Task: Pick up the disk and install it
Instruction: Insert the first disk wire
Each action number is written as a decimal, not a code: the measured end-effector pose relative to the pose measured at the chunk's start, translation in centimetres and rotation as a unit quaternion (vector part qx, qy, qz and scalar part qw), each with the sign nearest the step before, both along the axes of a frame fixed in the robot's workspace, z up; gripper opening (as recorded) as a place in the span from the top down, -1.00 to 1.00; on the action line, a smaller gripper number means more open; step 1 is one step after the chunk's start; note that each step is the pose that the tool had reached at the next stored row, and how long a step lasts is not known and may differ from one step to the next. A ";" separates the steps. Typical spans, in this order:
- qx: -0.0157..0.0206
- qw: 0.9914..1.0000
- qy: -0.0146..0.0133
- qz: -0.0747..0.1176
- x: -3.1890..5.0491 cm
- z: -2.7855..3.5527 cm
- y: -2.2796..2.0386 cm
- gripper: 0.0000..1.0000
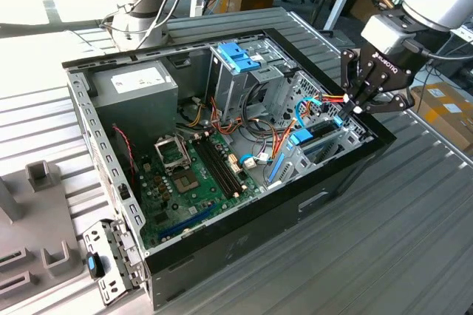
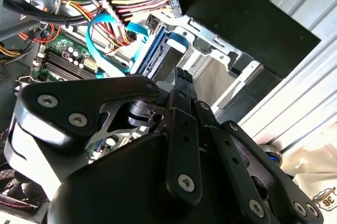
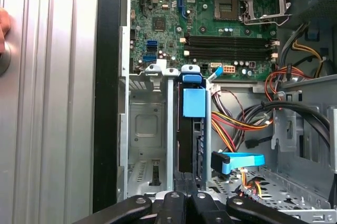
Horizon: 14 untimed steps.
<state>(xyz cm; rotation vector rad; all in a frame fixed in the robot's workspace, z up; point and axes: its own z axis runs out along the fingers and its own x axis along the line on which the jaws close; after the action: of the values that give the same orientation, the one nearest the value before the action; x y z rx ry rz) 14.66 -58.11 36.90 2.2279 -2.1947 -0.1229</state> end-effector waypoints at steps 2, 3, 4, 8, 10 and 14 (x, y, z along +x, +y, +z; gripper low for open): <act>0.000 1.000 0.000 0.001 0.23 -0.01 0.09 0.79; 0.000 1.000 0.000 0.002 0.32 -0.01 0.24 0.79; 0.000 1.000 0.000 0.003 0.35 0.00 0.62 0.79; 0.000 1.000 0.000 0.007 0.66 -0.01 1.15 0.79; 0.000 1.000 0.000 0.010 0.90 0.00 1.36 0.79; 0.000 1.000 0.000 0.016 1.37 0.00 1.66 0.79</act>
<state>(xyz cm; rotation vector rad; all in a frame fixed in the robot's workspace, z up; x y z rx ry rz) 16.03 -56.45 36.90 2.2620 -2.1572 -0.1222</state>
